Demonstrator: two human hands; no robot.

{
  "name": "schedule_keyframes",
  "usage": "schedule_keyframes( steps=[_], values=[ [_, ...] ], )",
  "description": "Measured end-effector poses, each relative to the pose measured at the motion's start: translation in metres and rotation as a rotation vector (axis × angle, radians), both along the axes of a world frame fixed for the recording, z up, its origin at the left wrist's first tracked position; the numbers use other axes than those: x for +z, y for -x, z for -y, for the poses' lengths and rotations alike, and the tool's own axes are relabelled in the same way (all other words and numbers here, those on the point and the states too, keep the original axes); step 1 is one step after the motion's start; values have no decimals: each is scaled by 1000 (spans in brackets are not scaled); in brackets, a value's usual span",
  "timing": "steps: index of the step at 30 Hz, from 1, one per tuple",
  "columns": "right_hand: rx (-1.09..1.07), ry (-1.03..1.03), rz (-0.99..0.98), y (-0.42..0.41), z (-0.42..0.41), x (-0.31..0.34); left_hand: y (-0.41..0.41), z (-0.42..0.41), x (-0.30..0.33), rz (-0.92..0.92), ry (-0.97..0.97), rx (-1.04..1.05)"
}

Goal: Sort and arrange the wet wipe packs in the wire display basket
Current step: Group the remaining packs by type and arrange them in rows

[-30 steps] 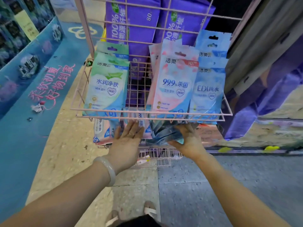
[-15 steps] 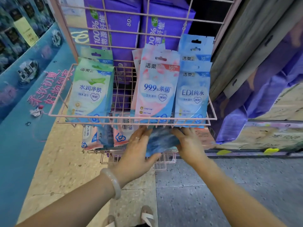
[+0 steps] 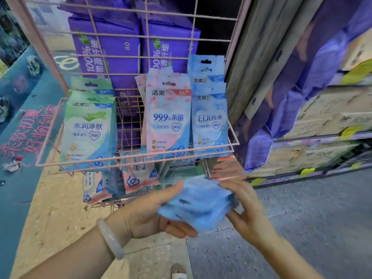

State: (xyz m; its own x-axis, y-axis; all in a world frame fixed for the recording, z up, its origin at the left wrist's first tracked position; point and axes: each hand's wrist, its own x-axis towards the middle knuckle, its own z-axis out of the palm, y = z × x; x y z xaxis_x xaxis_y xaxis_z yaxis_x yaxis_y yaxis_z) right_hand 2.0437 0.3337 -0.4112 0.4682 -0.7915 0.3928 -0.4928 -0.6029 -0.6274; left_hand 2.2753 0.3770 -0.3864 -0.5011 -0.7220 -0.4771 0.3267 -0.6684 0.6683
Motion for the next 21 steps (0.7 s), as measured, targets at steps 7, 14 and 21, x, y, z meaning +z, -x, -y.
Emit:
schedule_keyframes(
  steps=[7, 14, 21],
  values=[
    [-124, -1010, 641, -9, -27, 30, 11, 13, 25, 262, 274, 211],
    [-136, -1148, 877, -23, -41, 45, 32, 7, 37, 185, 281, 284],
    [-197, -1078, 1041, -24, -26, 64, 40, 5, 41, 152, 270, 497]
  ],
)
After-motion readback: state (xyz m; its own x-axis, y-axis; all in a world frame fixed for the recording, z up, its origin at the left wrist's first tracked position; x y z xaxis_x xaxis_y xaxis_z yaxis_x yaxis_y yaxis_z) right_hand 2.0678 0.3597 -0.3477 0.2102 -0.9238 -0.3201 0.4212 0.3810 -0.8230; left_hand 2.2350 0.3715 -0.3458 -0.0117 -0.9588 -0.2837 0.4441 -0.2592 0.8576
